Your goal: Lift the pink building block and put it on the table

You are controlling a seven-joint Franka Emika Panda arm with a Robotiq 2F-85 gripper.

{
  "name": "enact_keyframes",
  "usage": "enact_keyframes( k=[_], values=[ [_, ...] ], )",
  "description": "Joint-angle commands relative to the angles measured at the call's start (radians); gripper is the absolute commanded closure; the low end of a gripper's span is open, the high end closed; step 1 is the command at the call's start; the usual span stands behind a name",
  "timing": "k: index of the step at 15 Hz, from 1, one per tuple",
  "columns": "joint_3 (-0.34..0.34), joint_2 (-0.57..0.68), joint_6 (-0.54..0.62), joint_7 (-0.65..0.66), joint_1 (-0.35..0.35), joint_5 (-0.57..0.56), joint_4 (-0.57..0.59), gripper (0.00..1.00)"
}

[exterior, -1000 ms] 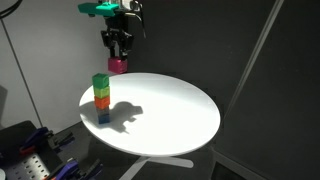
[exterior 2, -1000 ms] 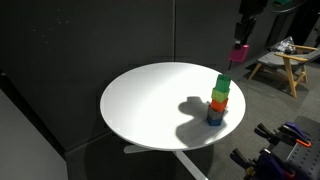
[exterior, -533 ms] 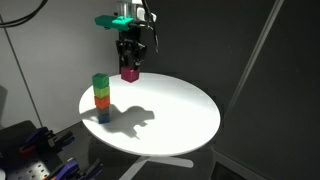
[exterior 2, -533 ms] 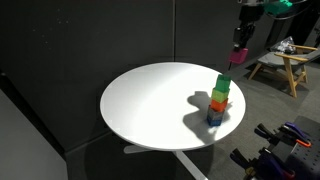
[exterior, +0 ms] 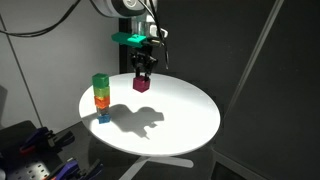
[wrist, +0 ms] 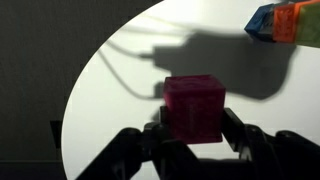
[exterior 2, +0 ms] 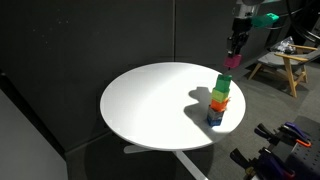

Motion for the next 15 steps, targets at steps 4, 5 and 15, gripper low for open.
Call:
enact_keyframes(
  k=[4, 5, 15],
  values=[
    [-0.007, 0.143, 0.011, 0.040, -0.024, -0.005, 0.090, 0.71],
    [-0.008, 0.158, 0.014, 0.042, -0.026, -0.007, 0.093, 0.71],
    [-0.011, 0.302, 0.139, 0.138, -0.010, -0.054, 0.092, 0.71]
  ],
)
